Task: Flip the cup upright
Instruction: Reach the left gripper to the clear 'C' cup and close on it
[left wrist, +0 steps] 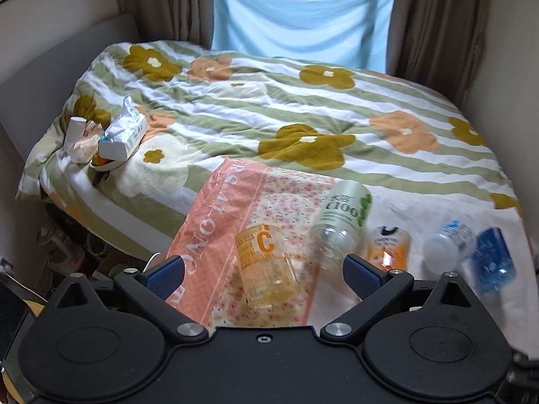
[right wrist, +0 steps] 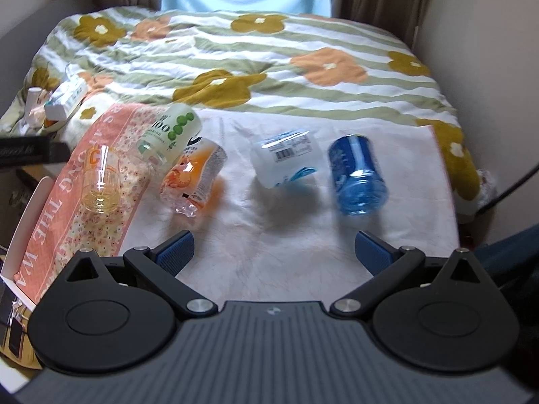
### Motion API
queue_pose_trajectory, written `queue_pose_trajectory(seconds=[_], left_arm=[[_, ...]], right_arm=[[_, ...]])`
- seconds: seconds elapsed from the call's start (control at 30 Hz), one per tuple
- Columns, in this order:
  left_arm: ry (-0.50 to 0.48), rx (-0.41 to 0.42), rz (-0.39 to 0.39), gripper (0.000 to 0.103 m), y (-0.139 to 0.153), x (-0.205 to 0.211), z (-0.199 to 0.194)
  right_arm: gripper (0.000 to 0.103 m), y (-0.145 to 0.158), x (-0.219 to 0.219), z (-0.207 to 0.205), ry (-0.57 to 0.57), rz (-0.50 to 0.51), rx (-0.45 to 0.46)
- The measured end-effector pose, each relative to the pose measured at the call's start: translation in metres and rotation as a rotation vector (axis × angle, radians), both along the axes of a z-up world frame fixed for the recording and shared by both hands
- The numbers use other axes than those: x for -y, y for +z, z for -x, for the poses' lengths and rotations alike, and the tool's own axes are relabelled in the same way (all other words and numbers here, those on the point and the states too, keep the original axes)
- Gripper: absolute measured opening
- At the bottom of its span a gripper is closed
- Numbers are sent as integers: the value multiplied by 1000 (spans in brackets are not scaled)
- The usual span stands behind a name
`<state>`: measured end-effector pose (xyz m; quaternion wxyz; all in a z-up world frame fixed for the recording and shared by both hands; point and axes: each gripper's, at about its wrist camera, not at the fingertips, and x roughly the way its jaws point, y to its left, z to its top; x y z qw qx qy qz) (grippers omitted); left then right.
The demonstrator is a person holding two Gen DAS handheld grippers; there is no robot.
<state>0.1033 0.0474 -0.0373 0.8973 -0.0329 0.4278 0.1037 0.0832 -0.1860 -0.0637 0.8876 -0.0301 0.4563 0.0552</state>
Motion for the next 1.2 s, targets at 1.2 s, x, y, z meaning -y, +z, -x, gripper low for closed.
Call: queue_pose_trajectory(seconds=[1.2], left_arm=[[57,-184,135,65,-87,-27,-76]], right_arm=[[103,-55,-11,-36,-2,-22,-137]])
